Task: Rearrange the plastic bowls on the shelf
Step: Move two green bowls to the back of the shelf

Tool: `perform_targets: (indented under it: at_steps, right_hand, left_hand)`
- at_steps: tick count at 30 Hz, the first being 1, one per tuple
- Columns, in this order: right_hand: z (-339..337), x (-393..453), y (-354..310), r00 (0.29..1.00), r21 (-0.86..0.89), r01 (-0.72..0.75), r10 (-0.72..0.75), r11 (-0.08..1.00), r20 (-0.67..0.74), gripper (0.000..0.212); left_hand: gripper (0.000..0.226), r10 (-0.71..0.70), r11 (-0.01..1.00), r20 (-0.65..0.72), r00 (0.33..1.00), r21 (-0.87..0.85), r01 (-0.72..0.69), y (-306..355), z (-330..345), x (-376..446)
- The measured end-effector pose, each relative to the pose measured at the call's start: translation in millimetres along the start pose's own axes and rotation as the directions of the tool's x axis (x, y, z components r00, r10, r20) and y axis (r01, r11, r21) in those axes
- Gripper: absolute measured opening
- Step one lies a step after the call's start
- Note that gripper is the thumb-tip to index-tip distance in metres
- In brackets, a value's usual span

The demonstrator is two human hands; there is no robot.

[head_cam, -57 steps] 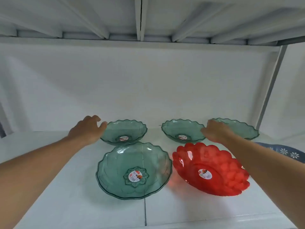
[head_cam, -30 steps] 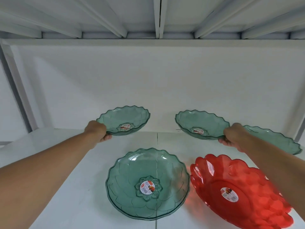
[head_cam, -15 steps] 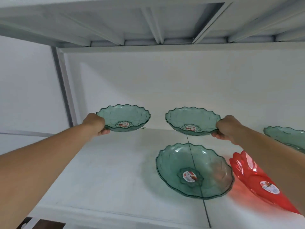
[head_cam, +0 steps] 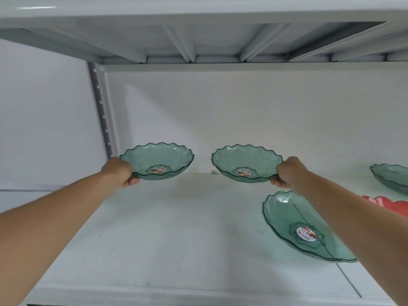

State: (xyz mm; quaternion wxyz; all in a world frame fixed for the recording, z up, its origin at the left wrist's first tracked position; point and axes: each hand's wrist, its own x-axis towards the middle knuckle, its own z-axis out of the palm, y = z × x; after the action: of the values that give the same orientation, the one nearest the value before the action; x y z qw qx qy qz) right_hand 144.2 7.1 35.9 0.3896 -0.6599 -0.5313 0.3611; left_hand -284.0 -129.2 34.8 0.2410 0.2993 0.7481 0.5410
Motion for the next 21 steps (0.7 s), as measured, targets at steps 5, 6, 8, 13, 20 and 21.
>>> perform_targets:
  at_steps: [5,6,8,13,20,21]
  right_hand:
    - [24,7,-7,0.999,-0.015,0.010,-0.010,1.000,0.043,0.027]
    - [30,11,-6,0.999,-0.019,0.012,-0.011,1.000,0.051,0.026]
    - [42,18,-3,0.998,-0.023,0.007,-0.005,1.000,0.058,0.025]
    - [75,26,11,0.995,0.005,-0.085,0.085,0.996,0.056,0.013]
    - [93,34,14,0.979,-0.013,-0.200,0.201,0.980,0.033,0.016]
    - [94,34,14,0.976,-0.021,-0.211,0.212,0.977,0.044,0.017]
  left_hand:
    - [0.027,-0.021,1.000,-0.042,0.999,-0.017,0.020,-16,-9,18]
    - [0.028,-0.029,0.999,-0.046,0.999,-0.031,0.027,-20,-8,21]
    - [0.028,-0.045,0.997,-0.037,0.998,-0.057,0.043,-27,-4,27]
    - [0.031,-0.078,0.994,0.003,0.997,-0.072,0.078,-43,9,52]
    - [0.035,-0.119,0.987,0.070,0.990,-0.097,0.126,-60,18,90]
    - [0.036,-0.121,0.987,0.076,0.990,-0.099,0.128,-63,20,95]
